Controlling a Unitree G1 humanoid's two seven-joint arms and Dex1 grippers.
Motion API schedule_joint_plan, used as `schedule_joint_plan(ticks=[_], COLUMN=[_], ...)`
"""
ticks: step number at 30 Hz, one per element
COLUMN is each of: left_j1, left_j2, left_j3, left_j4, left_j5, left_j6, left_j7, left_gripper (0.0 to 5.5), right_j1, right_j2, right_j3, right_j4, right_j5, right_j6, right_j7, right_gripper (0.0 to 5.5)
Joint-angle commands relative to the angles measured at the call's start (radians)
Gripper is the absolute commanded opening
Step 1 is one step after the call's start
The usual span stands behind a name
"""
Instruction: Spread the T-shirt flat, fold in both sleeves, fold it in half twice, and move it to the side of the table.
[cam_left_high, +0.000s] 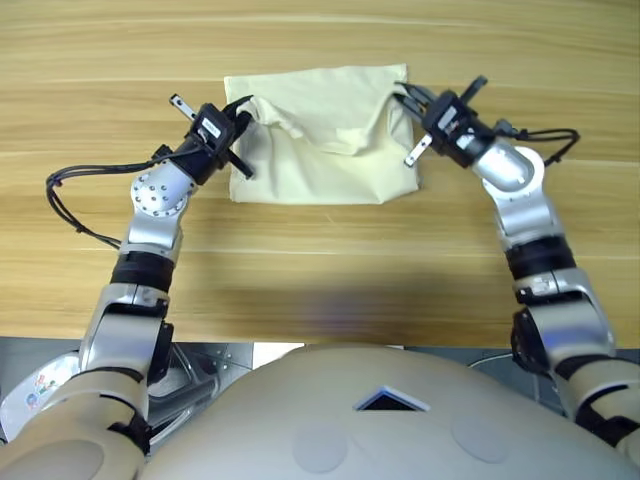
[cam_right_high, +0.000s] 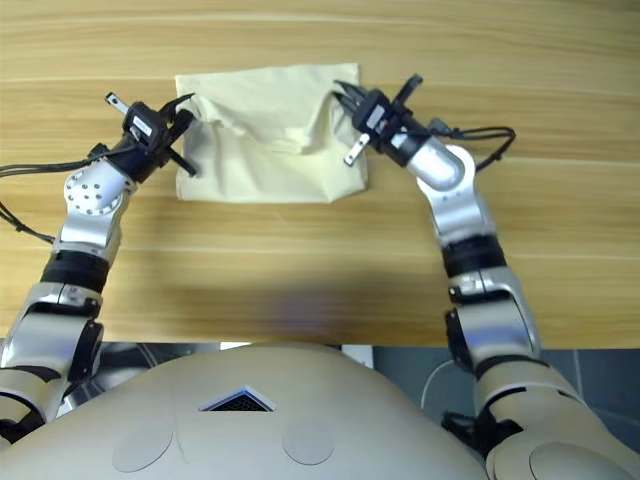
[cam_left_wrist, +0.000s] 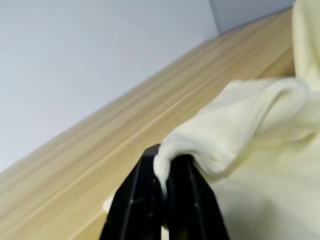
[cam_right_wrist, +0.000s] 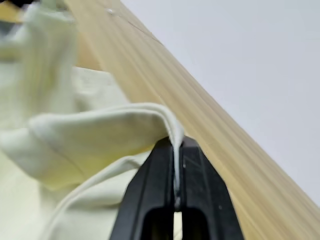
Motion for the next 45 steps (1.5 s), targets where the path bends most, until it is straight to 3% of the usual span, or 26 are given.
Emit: schedule_joint_plan(ticks=[1, 6, 8, 21, 26, 30, 34, 40, 43, 45], left_j1=[-0.073, -0.154, -0.185, -0.387, -0.325, -0.284, -0.29, -0.285, -0.299, -0.298], left_j2=[-0.038, -0.09, -0.107, -0.164, -0.07, -0.024, -0.103, -0.181, -0.208, -0.206], left_j3=[0.036, 0.073, 0.103, 0.304, 0.304, 0.33, 0.442, 0.473, 0.458, 0.438], left_j4=[0.14, 0.312, 0.362, 0.579, 0.556, 0.423, 0.304, 0.275, 0.283, 0.28], left_j5=[0.035, 0.049, 0.037, -0.052, 0.008, -0.004, -0.143, -0.184, -0.172, -0.149], left_j6=[0.007, 0.018, 0.022, 0.171, 0.123, -0.039, -0.069, -0.103, -0.114, -0.117], left_j7=[0.057, 0.117, 0.136, 0.228, 0.32, 0.288, 0.341, 0.348, 0.339, 0.325], left_gripper=[0.0, 0.0, 0.0, 2.19, 2.94, 3.59, 3.63, 3.63, 3.63, 3.63], right_j1=[-0.151, -0.285, -0.327, -0.427, -0.363, -0.235, -0.266, -0.31, -0.287, -0.265], right_j2=[0.052, 0.101, 0.121, 0.206, 0.206, 0.263, 0.395, 0.541, 0.551, 0.482], right_j3=[-0.014, -0.014, -0.005, -0.025, -0.054, 0.098, 0.334, 0.514, 0.574, 0.617], right_j4=[0.238, 0.495, 0.566, 0.707, 0.632, 0.462, 0.544, 0.658, 0.672, 0.643], right_j5=[-0.049, -0.113, -0.141, -0.217, -0.201, -0.318, -0.535, -0.678, -0.711, -0.738], right_j6=[-0.007, 0.013, 0.039, 0.232, 0.073, -0.055, 0.051, 0.144, 0.148, 0.115], right_j7=[-0.086, -0.217, -0.264, -0.474, -0.525, -0.504, -0.451, -0.352, -0.324, -0.334], right_gripper=[0.05, 0.05, 0.38, 2.63, 2.77, 2.77, 2.77, 2.77, 2.77, 2.77])
